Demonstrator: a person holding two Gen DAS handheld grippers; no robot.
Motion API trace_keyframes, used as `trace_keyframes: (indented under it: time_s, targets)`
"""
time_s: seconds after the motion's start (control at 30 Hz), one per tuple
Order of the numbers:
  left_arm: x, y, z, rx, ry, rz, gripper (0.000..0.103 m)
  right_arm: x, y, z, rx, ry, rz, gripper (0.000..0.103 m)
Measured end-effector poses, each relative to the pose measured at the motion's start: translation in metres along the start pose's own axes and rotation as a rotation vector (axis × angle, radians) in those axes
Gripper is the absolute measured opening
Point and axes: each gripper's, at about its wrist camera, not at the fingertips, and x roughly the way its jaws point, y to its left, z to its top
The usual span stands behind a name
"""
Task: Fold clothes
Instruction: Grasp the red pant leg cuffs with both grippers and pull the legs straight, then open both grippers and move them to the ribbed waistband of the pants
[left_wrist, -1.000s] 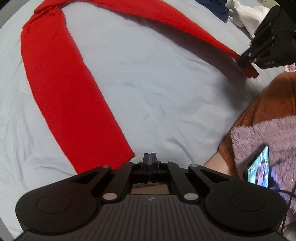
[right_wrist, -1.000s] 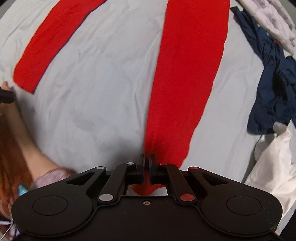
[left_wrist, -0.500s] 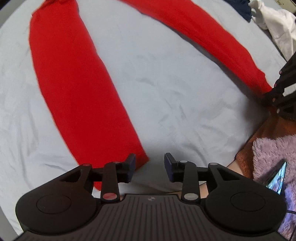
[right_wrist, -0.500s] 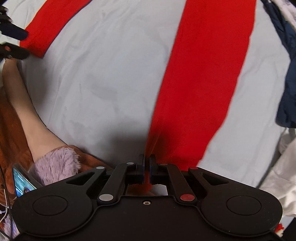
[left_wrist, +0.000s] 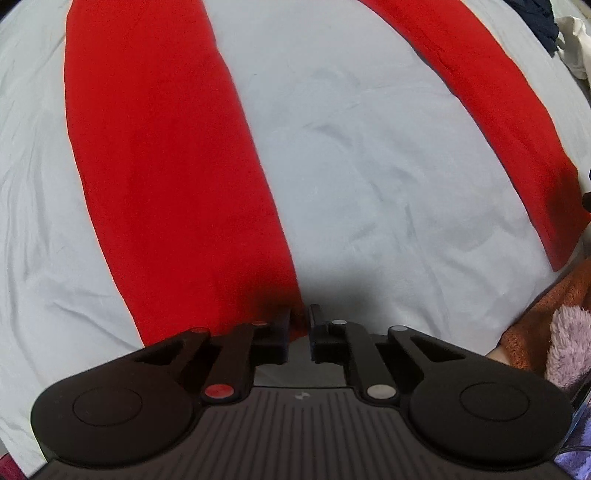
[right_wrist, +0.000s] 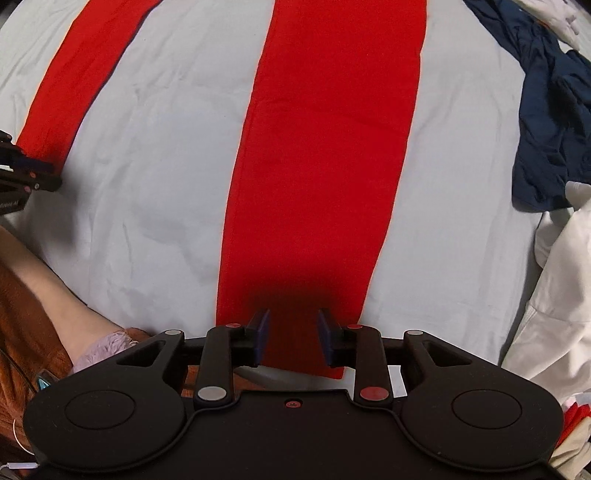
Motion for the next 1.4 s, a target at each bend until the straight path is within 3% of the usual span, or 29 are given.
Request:
trace_keyframes:
  time_s: [0.47, 0.8, 0.9, 1.0, 1.1, 1.17, 1.3, 1.4]
  targets:
    - [-0.048, -0.043, -0.018, 0.199, -0.041, 0.013, 0.003, -0.011, 0.017, 0.0, -0.02, -0.033, -0.009, 0.028]
    - [-0.057, -0.078, -0.044, 0.383, 0.071, -0.026, 0.003, -0.005, 0.011, -0.003, 0.006, -0.025, -0.001, 0.028]
    - [-0.055, -0.077, -0.044, 0.379, 0.103, -0.05, 0.004, -0.003, 0.008, -0.003, 0.01, -0.026, 0.001, 0.028]
    - [-0.058, -0.062, -0.037, 0.304, 0.12, -0.101, 0.005, -0.004, 0.004, -0.002, 0.014, -0.03, 0.002, 0.029]
    - [-0.069, -0.052, -0.031, 0.255, 0.125, -0.182, 0.022, -0.008, -0.001, 0.0, 0.015, -0.044, 0.002, 0.032]
    - [-0.079, -0.048, -0.027, 0.248, 0.096, -0.187, 0.033, -0.012, -0.008, 0.003, 0.025, -0.058, 0.0, 0.035]
    - [-0.104, -0.038, -0.011, 0.208, 0.019, -0.189, 0.034, -0.022, -0.019, 0.013, 0.047, -0.086, -0.006, 0.036]
    - [-0.122, -0.019, 0.008, 0.146, -0.064, -0.15, 0.034, -0.032, -0.032, 0.026, 0.07, -0.114, -0.011, 0.036]
